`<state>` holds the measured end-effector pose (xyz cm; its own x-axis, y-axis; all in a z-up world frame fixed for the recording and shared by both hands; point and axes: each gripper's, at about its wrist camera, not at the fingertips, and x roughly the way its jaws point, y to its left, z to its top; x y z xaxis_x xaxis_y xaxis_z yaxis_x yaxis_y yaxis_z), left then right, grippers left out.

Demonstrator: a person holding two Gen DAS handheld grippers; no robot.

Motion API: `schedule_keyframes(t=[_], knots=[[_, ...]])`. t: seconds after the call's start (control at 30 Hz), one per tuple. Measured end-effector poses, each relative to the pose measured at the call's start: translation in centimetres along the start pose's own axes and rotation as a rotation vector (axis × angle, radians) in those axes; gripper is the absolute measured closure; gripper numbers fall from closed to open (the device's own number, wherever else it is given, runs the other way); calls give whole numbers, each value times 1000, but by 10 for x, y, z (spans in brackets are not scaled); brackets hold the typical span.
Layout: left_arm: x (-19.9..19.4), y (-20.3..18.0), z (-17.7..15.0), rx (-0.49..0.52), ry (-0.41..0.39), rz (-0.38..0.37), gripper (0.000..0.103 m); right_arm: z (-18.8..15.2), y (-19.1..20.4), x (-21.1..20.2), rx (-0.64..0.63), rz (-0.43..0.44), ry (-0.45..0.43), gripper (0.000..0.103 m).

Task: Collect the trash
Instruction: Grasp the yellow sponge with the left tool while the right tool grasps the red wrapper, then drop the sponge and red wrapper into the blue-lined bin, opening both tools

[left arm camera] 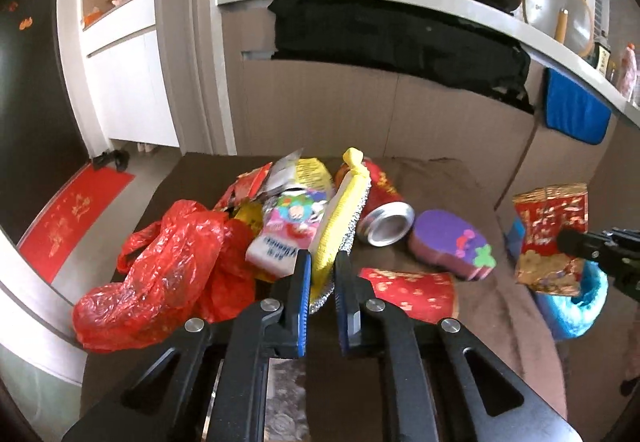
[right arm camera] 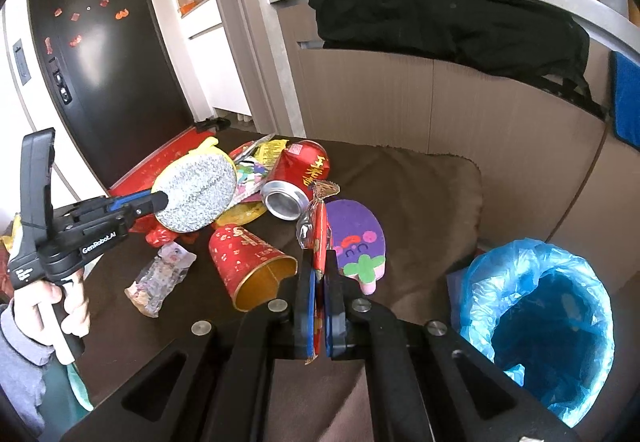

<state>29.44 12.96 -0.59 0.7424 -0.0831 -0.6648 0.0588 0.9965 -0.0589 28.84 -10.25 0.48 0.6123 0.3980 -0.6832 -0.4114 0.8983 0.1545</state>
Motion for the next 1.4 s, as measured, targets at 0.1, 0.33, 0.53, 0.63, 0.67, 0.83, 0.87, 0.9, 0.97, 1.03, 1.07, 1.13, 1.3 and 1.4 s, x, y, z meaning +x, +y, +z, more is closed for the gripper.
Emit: schedule_keyframes(t=[0.1,0.33,0.53,0.63,0.67,0.83,0.87,0.9,0.97,1.03,1.07,1.13,1.3,1.4], knots=[[-17,-15,4,0,-16,-20,92,-1,0,-13,-1,3,-24,100],[-59,-74,22,31,-58,-123,92,1,-15,-52,10,-46,-92,100],[-65,-154,33,87,-54,-247,92,-6,-62,-103,70,-147,-160,100],[-55,-190,31,100,-30,-301,92,-18,-98,-126,101,-225,-169,100],[-50,-200,29,100,-19,-319,92,-18,-98,-126,101,-225,-169,100],[-21,-246,19,105,46,-382,92,-39,-147,-141,173,-293,-144,100],[-14,-254,18,105,57,-388,92,-41,-153,-142,184,-297,-137,100],[-6,-261,16,103,68,-398,92,-45,-161,-141,198,-300,-129,100],[6,-270,13,100,90,-405,91,-52,-173,-138,220,-306,-110,100],[22,-278,9,99,118,-405,91,-58,-185,-129,244,-301,-89,100],[30,-282,7,104,132,-400,91,-60,-190,-124,254,-298,-79,100],[43,-289,1,112,151,-392,91,-66,-199,-113,271,-290,-59,100],[69,-296,-7,108,191,-388,91,-78,-212,-85,290,-276,-13,99],[81,-300,-11,123,209,-374,90,-84,-216,-74,302,-275,2,96]])
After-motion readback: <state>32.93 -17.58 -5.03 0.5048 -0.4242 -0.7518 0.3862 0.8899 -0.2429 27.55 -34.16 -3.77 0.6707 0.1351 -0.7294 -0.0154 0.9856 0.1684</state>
